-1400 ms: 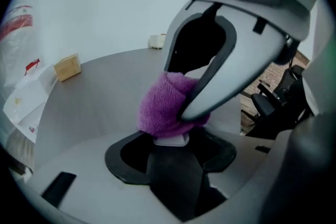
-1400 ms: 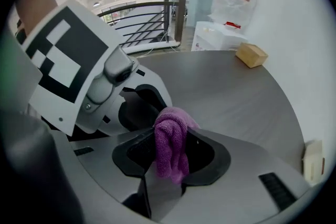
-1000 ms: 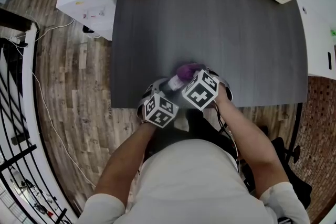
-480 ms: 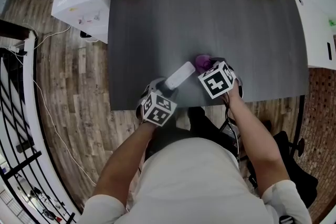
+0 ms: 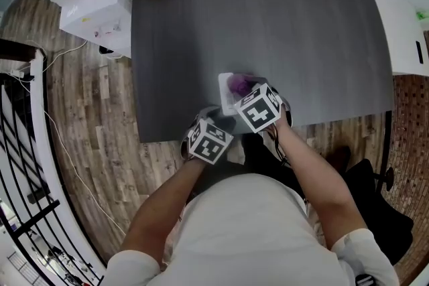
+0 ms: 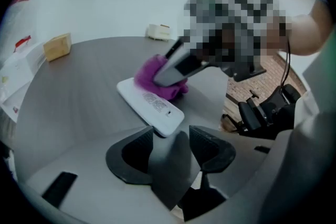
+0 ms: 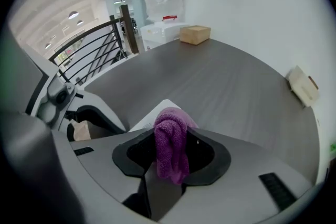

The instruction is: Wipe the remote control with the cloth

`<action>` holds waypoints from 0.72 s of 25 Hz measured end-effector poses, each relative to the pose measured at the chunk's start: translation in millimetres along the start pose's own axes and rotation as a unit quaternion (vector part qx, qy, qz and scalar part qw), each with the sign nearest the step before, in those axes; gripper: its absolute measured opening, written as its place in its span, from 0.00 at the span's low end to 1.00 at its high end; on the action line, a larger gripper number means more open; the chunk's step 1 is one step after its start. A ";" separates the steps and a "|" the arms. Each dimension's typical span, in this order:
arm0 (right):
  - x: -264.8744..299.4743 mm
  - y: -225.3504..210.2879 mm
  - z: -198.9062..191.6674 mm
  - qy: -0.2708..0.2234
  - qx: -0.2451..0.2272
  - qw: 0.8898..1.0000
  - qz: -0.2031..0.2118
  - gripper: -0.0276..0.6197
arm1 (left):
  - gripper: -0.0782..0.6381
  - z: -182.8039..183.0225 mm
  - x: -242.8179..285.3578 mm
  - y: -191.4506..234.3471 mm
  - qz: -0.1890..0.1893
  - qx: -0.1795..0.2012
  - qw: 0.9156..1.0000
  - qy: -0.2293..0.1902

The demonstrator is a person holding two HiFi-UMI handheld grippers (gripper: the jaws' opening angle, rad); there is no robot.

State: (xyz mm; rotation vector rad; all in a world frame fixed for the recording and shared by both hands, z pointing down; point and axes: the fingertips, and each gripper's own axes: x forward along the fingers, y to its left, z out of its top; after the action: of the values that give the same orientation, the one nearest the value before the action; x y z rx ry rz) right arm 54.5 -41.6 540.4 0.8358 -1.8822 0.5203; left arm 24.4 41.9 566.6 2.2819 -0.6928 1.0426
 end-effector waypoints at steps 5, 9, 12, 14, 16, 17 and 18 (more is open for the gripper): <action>4.7 5.2 17.4 -0.009 -0.070 0.997 -0.004 0.27 | 0.41 12.1 15.7 -25.4 -0.030 0.032 0.999 0.004; 1.9 -0.5 21.2 -0.022 -0.085 0.996 -0.001 0.27 | 0.41 18.5 19.7 -32.1 -0.050 0.073 0.996 0.009; -6.8 -10.4 19.5 -0.033 -0.063 0.997 -0.006 0.27 | 0.41 20.0 5.9 -20.9 -0.032 0.131 0.991 0.006; -13.5 -16.8 16.7 -0.037 -0.046 0.998 -0.009 0.27 | 0.41 23.6 -9.4 1.1 0.005 0.190 0.982 0.002; -20.0 -20.3 13.7 -0.040 -0.029 0.999 -0.010 0.27 | 0.41 29.9 -21.5 29.7 0.043 0.257 0.965 0.005; -22.7 -19.8 12.5 -0.042 -0.022 0.999 -0.008 0.27 | 0.41 33.6 -24.7 43.5 0.055 0.291 0.955 0.011; -24.6 -17.9 11.3 -0.042 -0.017 0.999 -0.004 0.27 | 0.41 37.6 -25.9 55.3 0.061 0.324 0.944 0.019</action>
State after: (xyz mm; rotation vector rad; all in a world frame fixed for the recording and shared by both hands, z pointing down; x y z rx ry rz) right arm 68.0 -53.2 513.3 0.8537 -1.9584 0.4543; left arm -6.3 -16.8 539.0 2.7778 -0.5265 1.5489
